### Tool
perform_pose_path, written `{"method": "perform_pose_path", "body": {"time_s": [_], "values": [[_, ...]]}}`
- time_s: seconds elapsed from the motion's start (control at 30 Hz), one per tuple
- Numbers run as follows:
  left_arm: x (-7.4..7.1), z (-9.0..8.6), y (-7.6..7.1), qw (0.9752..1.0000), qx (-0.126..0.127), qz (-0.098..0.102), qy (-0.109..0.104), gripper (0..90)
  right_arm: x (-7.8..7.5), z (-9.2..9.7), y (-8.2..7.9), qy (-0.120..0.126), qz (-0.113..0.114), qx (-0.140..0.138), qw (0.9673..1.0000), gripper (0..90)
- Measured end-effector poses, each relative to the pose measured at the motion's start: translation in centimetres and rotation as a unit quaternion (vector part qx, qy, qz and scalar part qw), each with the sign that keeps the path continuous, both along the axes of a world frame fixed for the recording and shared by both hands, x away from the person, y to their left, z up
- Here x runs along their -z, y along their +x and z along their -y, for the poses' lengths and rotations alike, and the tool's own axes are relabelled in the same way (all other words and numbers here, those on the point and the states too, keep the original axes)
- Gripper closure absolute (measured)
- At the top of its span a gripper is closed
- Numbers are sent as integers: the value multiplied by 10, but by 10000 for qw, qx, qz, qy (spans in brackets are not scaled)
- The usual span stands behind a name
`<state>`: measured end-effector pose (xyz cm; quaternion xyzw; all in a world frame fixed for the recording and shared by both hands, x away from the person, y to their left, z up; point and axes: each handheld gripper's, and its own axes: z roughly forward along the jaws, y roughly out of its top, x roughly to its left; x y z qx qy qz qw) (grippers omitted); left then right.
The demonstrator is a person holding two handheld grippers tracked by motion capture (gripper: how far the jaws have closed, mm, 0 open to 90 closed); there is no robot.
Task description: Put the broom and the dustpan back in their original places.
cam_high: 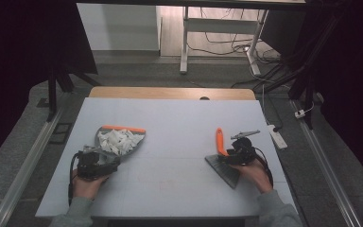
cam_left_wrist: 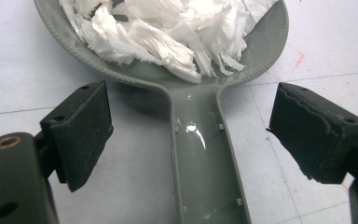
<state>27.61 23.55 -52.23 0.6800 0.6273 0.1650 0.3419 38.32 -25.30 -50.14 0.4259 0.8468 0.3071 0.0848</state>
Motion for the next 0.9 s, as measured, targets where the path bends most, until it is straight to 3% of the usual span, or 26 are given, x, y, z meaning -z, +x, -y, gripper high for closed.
{"method": "perform_pose_path", "body": {"time_s": [0.2,0.43,0.6,0.9], "values": [[-3,-3,-3,10000,55,80,11,141,-8,1,-5,190,218,-101,9995,464],[-7,-4,-7,9986,488,150,138,170,-13,0,-14,279,420,-385,9980,467],[-10,-4,-10,9954,934,176,150,192,-17,-2,-21,334,634,-546,9959,475],[-15,3,-8,9871,1570,275,144,192,-23,-11,-30,519,867,-729,9922,475]]}}
